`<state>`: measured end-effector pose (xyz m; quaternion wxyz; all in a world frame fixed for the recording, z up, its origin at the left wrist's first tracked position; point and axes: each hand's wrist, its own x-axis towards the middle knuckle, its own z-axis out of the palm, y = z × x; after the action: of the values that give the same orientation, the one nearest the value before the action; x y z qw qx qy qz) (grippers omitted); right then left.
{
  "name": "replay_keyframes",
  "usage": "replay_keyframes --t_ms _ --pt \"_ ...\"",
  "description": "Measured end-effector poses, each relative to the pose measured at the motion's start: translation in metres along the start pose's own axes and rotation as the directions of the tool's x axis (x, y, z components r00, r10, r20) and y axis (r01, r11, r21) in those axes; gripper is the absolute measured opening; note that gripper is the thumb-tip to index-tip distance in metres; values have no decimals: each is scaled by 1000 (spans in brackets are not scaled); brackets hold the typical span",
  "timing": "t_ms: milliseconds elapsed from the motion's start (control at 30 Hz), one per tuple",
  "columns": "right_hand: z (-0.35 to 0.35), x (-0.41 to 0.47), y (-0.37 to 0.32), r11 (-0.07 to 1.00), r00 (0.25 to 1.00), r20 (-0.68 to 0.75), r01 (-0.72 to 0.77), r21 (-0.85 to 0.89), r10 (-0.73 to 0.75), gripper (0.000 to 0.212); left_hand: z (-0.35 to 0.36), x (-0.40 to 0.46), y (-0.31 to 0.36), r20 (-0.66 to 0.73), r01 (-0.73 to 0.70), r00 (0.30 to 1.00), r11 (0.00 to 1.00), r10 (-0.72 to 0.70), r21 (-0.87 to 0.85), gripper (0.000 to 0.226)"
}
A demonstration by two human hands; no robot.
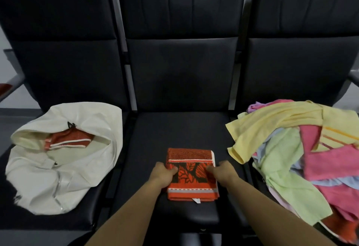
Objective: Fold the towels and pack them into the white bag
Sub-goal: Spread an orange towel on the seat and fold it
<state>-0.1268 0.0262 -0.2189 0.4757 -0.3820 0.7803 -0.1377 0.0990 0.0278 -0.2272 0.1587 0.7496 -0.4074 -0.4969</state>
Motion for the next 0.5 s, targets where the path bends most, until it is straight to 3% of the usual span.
replay_keyframes --t_ms 133,233,367,500 --pt "12 6 -2 1000 999 53 1 -21 0 27 8 4 -6 111 50 993 989 -35 -136 25" --pt "15 6 -12 998 993 95 70 -8 -69 19 4 1 1 72 -8 997 980 23 -200 9" --pt "20 0 -41 974 970 90 227 4 -227 22 -23 -4 15 -17 -96 995 953 95 -288 16" --pt "44 -17 -94 924 920 86 379 48 -382 25 -78 -15 25 -180 -136 981 929 77 -345 17"
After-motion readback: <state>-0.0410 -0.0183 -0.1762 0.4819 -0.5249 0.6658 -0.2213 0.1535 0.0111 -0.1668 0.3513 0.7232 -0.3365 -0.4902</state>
